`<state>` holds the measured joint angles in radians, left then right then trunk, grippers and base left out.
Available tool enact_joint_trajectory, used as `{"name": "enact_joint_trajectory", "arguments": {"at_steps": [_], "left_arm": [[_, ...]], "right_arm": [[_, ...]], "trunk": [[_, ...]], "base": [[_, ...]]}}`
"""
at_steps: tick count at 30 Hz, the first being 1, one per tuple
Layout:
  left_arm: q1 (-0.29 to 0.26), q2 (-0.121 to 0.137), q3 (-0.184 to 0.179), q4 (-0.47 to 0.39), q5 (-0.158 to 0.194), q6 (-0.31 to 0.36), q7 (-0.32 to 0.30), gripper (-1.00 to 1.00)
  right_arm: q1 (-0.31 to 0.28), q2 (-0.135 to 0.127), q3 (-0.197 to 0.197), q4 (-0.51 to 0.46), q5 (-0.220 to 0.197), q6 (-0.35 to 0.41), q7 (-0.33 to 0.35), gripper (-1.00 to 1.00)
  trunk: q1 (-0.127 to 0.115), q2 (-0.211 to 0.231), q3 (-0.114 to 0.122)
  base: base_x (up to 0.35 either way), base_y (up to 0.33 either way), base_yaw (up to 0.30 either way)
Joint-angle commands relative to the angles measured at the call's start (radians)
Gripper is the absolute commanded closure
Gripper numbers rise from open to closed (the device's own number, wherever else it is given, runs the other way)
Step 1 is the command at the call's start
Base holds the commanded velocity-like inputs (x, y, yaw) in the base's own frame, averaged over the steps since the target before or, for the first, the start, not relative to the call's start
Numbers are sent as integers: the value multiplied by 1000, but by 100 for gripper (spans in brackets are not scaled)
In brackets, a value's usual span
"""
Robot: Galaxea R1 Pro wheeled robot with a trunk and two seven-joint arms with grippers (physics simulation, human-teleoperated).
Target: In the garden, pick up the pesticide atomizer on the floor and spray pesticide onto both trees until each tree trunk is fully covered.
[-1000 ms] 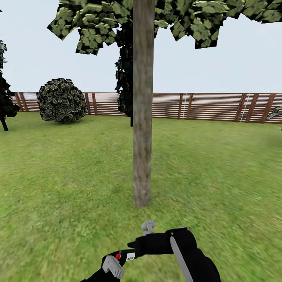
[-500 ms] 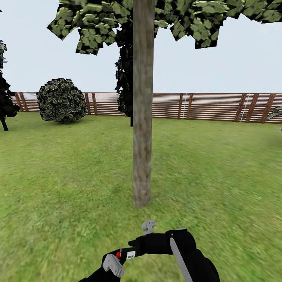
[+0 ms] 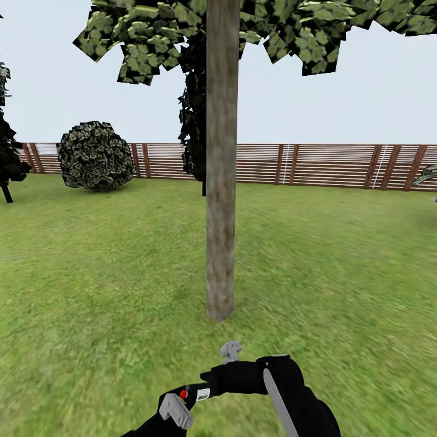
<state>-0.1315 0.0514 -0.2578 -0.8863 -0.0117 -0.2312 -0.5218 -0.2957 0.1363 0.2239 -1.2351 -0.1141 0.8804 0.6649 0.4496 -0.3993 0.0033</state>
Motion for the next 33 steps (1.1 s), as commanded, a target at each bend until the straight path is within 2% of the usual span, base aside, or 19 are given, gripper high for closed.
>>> {"name": "enact_joint_trajectory", "arguments": {"at_steps": [1,33], "left_arm": [[0,1,-2,0,-1,-5,1,100],[0,1,-5,-26,-1,-4,0,100]], "right_arm": [[0,0,0,0,-10,8,-6,100],[0,1,0,10,-12,7,-7,100]], "trunk": [[0,-1,0],[0,-1,0]], "base": [[0,0,0],[0,0,0]]}}
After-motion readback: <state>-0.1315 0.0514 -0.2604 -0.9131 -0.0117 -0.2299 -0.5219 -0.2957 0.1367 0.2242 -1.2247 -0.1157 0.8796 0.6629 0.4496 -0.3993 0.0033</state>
